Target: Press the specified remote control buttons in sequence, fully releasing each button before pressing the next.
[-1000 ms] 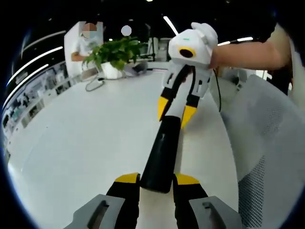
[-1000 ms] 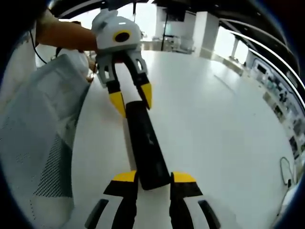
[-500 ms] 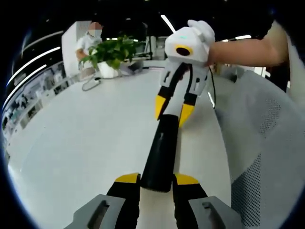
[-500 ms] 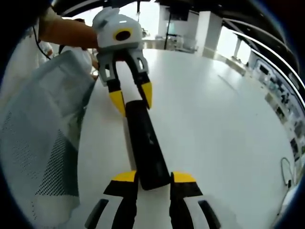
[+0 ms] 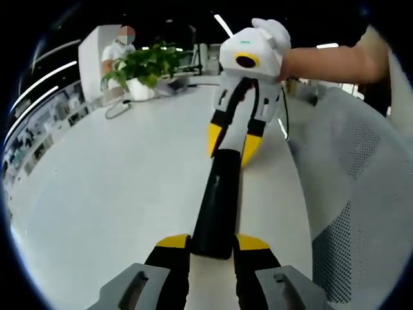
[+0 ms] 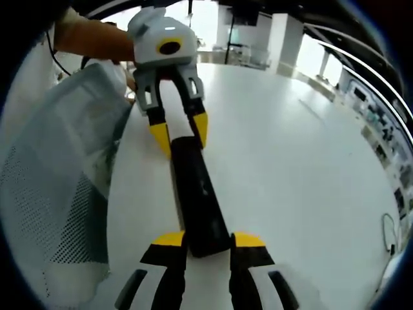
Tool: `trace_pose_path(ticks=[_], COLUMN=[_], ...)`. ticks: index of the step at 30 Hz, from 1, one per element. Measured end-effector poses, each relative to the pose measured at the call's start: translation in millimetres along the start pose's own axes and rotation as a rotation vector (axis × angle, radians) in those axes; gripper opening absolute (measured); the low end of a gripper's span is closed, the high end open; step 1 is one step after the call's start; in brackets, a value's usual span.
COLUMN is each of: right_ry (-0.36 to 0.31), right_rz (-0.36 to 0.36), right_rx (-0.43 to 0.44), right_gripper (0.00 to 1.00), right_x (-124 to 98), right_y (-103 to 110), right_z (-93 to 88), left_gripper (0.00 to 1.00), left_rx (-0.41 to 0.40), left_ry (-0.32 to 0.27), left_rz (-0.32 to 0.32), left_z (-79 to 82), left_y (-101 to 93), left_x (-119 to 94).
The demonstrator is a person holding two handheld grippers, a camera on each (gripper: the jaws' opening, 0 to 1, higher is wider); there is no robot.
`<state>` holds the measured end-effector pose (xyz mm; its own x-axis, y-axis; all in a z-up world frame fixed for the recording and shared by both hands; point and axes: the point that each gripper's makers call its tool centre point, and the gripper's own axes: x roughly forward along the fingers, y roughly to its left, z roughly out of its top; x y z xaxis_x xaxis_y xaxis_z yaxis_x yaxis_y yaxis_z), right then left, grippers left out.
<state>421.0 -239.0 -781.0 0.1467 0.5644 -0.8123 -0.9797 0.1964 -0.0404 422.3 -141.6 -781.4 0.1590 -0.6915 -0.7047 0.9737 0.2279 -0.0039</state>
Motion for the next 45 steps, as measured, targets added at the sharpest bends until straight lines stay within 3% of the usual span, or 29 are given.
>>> trace_pose_path(ticks=[15,25,45], right_ry=[-0.015,-0.01,0.006], right_rz=[0.008,0.019,0.023], right_rx=[0.011,0.005,0.02], right_gripper=[0.22,0.22,0.23], right_x=[0.4,0.3,-0.1], right_y=[-3.4,-5.3,-5.2], right_z=[-6.0,-8.2,-7.3], left_gripper=[0.25,0.24,0.24], left_rx=[0.015,0.069,0.072], left_ry=[-0.004,0.008,0.002], left_rz=[-0.01,-0.034,-0.052], left_z=[-1.0,4.9,5.8], left_y=[4.8,-5.0,-3.9], left_x=[6.0,6.0,3.9])
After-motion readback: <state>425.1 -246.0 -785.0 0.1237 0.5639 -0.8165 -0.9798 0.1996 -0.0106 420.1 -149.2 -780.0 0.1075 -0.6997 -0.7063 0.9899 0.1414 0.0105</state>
